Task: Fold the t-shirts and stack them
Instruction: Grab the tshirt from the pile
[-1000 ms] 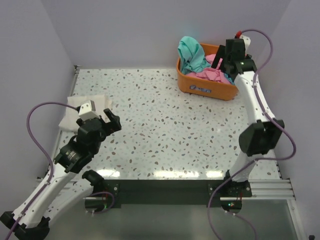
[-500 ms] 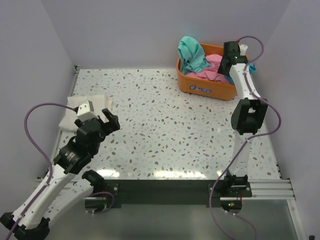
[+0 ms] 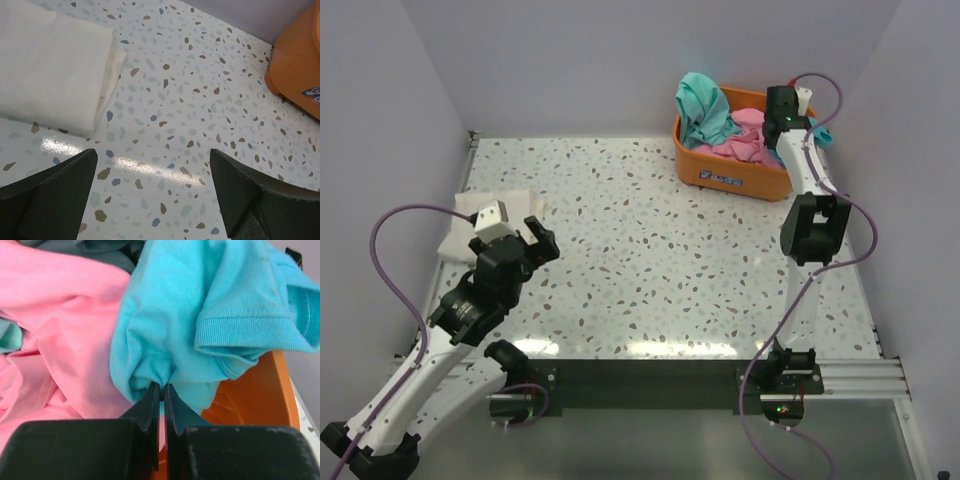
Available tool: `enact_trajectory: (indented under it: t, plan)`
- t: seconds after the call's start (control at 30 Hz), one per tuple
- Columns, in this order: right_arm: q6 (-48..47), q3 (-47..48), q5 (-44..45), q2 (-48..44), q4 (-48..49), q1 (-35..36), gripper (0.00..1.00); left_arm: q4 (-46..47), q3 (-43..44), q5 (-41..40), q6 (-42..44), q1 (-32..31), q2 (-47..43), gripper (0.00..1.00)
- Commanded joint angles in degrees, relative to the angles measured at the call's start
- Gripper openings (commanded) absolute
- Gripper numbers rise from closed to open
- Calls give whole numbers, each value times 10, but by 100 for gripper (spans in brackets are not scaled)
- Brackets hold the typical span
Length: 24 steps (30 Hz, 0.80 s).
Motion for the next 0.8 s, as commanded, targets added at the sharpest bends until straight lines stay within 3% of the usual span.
enact_trajectory:
  t: [0.0,0.2,0.4,0.53,0.63,0.77]
  plan:
    - [-1,20,-2,-53,37,0,0,14,15,-22,-7,1,-5,100]
    - [-3,51,-53,-154,47,1,0,15,9,-18,-10,1,-9,100]
    - [17,41,-162,-314,76,10,0,32,0,0,-3,1,-10,100]
    - [-25,49,-155,-393,79,78,0,30,1,12,-7,1,-1,100]
    - [-84,66,-122,-433,66,184,0,25,5,25,-15,1,0,100]
    - [-28,46,-252,-480,67,241,0,22,2,42,-25,1,-8,100]
